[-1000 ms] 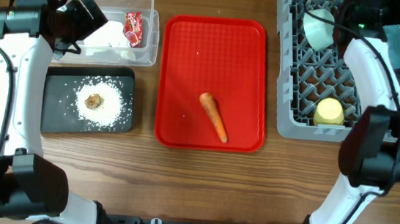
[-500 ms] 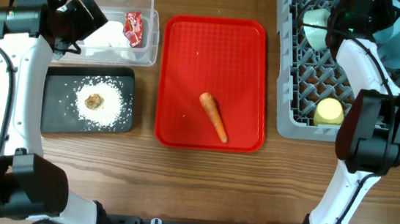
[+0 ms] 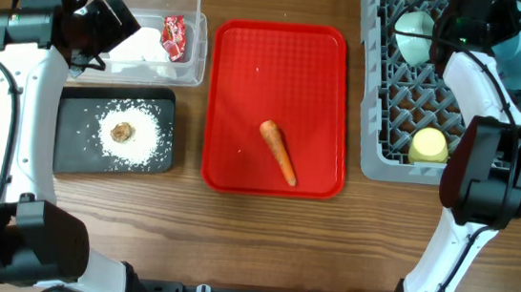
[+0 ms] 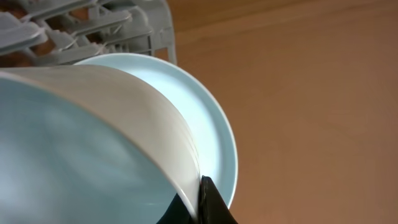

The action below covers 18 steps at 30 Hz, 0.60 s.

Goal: Sort waste into correct bins and load items into the dishwasher rack
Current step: 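Carry the blue bowl right and place it in the rack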

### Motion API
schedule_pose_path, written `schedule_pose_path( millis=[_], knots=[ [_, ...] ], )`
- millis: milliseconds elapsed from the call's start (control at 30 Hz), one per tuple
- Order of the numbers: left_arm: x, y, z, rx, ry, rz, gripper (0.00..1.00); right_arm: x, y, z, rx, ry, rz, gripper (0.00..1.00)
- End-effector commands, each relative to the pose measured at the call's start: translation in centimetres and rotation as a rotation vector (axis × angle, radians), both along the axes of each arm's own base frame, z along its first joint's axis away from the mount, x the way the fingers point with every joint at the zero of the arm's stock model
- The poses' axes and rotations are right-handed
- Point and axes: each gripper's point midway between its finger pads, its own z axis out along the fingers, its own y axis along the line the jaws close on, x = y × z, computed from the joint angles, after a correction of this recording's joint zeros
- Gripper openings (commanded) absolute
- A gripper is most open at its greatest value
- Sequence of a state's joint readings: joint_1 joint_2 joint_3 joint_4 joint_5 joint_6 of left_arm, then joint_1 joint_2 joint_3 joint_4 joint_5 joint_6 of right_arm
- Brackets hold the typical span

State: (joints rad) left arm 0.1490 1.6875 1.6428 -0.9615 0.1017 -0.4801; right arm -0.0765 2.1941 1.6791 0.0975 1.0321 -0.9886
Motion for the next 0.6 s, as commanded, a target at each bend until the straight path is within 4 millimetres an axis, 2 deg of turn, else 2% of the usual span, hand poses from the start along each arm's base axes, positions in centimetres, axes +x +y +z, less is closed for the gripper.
schedule_pose_path(
  millis=[0, 100, 167, 300, 400, 467, 567],
  knots=[
    [0.1, 0.1, 0.5, 0.008, -0.015, -0.003, 1.0, 0.7, 1.0, -2.2, 0.053, 0.03, 0.052, 0.04],
    [0.1, 0.1, 0.5, 0.008, -0.015, -0.003, 1.0, 0.7, 2.0, -3.3, 0.073, 0.087, 0.085, 0.04],
    [0.1, 0.1, 0.5, 0.008, -0.015, -0.003, 1.0, 0.9, 2.7, -3.4, 0.076, 0.087, 0.099, 0.05],
    [0.1, 0.1, 0.5, 0.008, -0.015, -0.003, 1.0, 1.5, 4.7, -3.4, 0.071, 0.096, 0.14, 0.24],
    [0.1, 0.1, 0.5, 0.008, -0.015, -0.003, 1.0, 1.9, 6.4, -3.4, 0.07, 0.097, 0.169, 0.49],
    [0.1, 0.1, 0.5, 0.008, -0.015, -0.003, 1.0, 2.1, 7.3, -3.4, 0.069, 0.097, 0.185, 0.54],
    [0.1, 0.1, 0.5, 0.008, -0.015, -0.003, 1.0, 2.2, 8.5, -3.3, 0.064, 0.098, 0.201, 0.56]
  ],
)
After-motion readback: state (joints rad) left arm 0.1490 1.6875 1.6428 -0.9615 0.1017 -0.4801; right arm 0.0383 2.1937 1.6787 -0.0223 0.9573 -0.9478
